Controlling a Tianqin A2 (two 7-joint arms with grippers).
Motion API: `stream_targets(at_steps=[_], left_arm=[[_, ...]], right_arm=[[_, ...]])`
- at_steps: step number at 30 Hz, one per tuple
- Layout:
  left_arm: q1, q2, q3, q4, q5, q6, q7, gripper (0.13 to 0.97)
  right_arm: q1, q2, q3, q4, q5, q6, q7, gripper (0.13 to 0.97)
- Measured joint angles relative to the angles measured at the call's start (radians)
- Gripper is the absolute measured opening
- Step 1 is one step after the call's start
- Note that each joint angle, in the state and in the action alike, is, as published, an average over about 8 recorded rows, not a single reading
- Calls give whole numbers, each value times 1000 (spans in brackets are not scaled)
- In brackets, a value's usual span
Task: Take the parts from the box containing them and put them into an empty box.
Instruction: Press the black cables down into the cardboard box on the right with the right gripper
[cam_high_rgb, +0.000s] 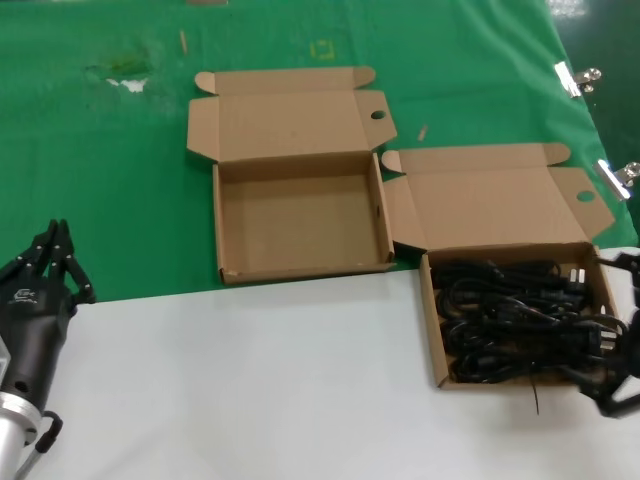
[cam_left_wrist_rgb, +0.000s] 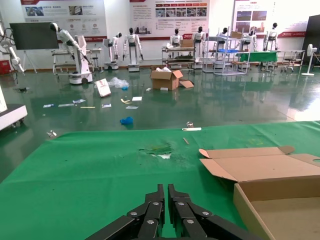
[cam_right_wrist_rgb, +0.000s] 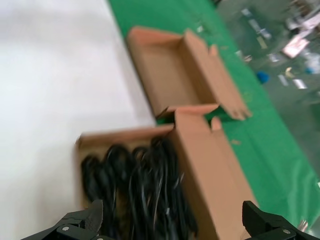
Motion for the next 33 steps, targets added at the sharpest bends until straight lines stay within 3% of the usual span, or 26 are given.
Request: stream_targets(at_steps=[9,18,28,33], left_arm=[[0,0,0,0,0,0,0,141],[0,0,0,0,0,0,0,140],[0,0,0,0,0,0,0,140],[0,0,0,0,0,0,0,140]], right_arm=[[-73,26,72,-87,-116,-105,36,966],[-59,-90,133,-173,-250,-185,76,966],[-17,-201,184,-179,-429,-239,182,948],[-19,-239,213,-180,-492,-268,213,897]])
